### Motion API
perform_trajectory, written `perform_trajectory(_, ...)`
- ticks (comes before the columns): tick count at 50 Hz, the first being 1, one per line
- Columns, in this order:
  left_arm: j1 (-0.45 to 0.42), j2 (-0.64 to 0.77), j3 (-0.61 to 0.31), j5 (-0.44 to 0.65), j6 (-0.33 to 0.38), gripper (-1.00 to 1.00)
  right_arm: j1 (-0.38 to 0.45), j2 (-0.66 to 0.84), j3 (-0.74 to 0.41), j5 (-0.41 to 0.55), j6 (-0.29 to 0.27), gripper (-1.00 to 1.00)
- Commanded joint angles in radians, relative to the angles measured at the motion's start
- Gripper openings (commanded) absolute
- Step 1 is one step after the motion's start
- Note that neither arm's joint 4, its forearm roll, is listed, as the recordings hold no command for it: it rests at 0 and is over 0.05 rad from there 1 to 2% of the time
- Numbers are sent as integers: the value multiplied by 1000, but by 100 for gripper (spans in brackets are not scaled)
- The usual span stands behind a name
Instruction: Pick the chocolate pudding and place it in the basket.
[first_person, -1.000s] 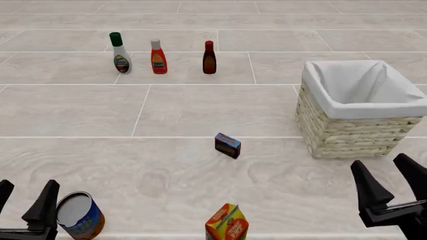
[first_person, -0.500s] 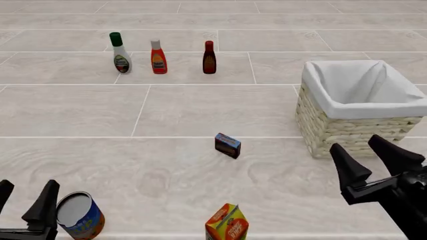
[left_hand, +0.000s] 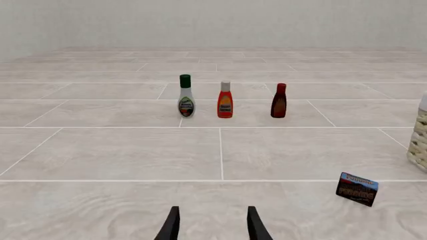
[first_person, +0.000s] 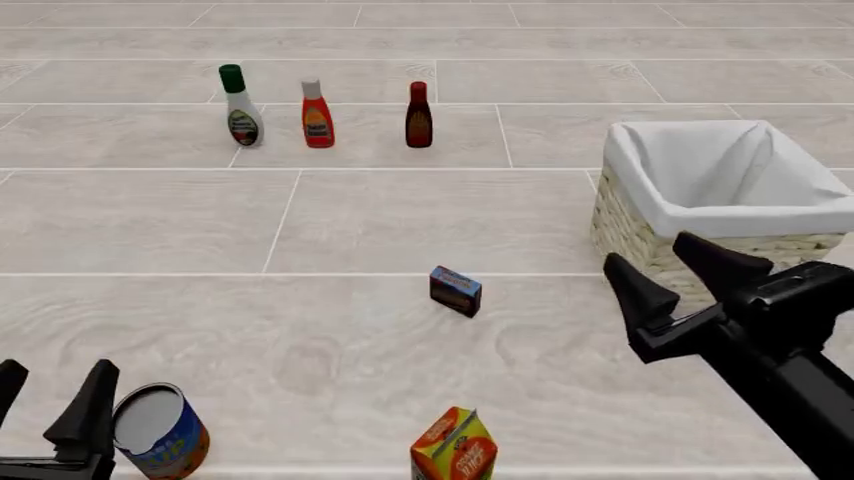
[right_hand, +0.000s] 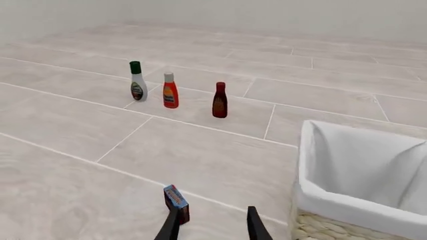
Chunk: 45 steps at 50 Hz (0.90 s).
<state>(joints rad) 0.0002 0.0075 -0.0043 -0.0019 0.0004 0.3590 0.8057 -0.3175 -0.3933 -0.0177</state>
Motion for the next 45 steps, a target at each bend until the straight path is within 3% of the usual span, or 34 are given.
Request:
perform_trajectory(1, 0, 0, 0, 0, 0, 100, 39, 139, -84, -22, -8, 100)
perform_trajectory(11, 0, 0, 0, 0, 0, 100, 76, 223, -166, -4, 9, 100)
perform_trajectory(21, 0, 0, 0, 0, 0, 100, 106, 303, -249, 27, -13, 100)
perform_trajectory(45, 0, 0, 0, 0, 0, 100, 154, 469, -474, 200, -4, 100)
